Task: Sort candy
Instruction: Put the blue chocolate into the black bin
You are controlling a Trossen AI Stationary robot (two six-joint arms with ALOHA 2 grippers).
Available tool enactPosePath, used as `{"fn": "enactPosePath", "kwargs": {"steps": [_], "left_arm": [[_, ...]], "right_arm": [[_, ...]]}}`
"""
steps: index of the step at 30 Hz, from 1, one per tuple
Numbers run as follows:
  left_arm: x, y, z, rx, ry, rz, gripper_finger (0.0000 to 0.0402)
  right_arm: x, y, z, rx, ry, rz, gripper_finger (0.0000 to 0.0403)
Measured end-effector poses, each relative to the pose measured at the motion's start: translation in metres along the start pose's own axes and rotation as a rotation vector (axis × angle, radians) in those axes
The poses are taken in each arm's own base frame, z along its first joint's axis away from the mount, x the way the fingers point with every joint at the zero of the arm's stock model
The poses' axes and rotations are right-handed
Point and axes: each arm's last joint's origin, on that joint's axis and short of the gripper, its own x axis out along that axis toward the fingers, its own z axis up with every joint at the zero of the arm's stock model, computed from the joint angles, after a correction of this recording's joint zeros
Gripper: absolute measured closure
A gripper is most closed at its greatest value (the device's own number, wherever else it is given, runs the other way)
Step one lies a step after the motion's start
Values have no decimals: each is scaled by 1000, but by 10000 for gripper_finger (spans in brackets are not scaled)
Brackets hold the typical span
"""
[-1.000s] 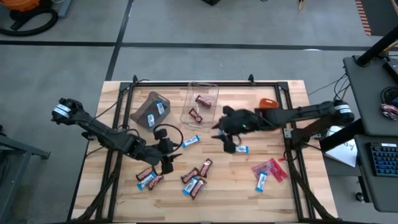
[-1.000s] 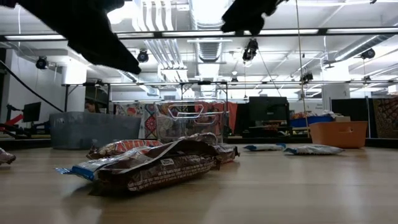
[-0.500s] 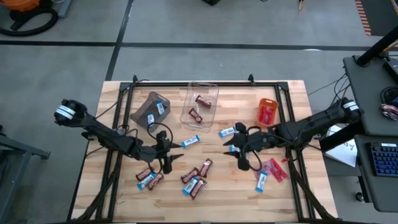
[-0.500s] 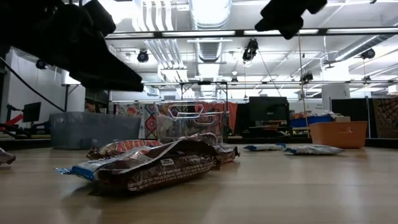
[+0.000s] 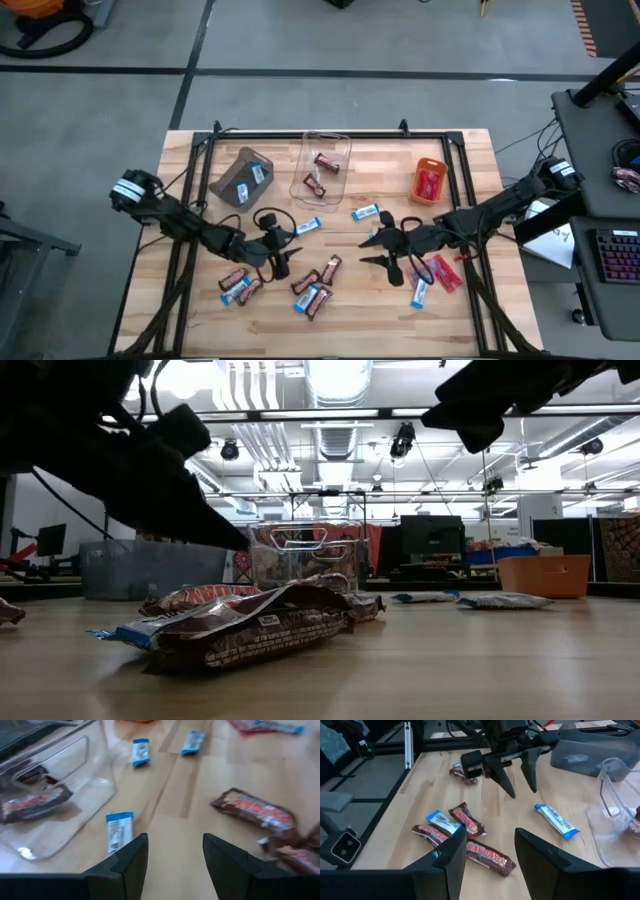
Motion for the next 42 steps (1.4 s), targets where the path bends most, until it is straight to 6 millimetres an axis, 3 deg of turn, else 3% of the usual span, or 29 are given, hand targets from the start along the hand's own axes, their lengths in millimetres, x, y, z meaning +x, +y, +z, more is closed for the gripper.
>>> {"fn": "enactPosePath", "kwargs": {"steps": [13, 23, 28, 37, 42], "left_arm": [[34, 19, -18, -3, 58, 102, 228], [44, 26, -30, -12, 92, 139, 235], [45, 26, -32, -12, 99, 139, 262], [45, 27, -32, -12, 98, 142, 347], [42, 24, -27, -38, 104, 56, 357]], "right_arm": [[0, -1, 0, -20, -3, -15, 243], [0, -1, -1, -20, -1, -16, 243], [0, -1, -1, -21, -1, -16, 243], [0, -1, -1, -22, 0, -15, 243], [0, -1, -1, -23, 0, -15, 243]]}}
